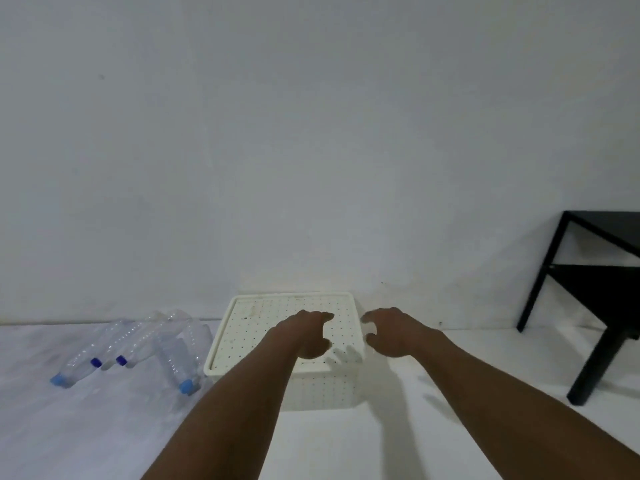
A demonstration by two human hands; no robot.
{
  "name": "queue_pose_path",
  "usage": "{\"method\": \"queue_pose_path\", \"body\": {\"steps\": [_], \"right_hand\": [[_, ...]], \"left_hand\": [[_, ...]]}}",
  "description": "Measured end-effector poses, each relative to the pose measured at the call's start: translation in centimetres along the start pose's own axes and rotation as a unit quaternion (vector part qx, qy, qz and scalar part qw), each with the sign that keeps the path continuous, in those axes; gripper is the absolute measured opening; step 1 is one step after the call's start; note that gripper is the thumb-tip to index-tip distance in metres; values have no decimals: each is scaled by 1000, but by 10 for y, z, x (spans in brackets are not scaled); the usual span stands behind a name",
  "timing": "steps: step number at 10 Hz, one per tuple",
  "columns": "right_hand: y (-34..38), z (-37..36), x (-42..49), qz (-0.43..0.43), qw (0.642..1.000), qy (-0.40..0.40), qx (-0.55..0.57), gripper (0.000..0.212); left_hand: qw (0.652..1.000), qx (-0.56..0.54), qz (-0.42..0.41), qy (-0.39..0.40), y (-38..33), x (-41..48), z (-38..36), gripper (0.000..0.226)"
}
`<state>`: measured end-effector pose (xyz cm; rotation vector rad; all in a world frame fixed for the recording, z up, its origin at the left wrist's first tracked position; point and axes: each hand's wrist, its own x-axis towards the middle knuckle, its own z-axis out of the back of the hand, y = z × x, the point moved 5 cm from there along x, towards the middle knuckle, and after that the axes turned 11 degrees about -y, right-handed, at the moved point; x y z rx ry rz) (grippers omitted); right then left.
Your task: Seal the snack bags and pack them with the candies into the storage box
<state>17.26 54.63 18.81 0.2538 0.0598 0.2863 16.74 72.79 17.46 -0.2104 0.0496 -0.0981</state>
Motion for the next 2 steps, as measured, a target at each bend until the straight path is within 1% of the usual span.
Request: {"method": "queue_pose_path", "body": {"steps": [1, 2], "right_hand": [[-20, 67, 2, 2, 998, -57, -6, 53], [-40, 126, 2, 8, 994, -112, -15, 54]], "left_hand": [[999, 13, -32, -42, -40, 20, 49, 69], [995, 32, -47, -78, -76, 36, 96, 71]]}}
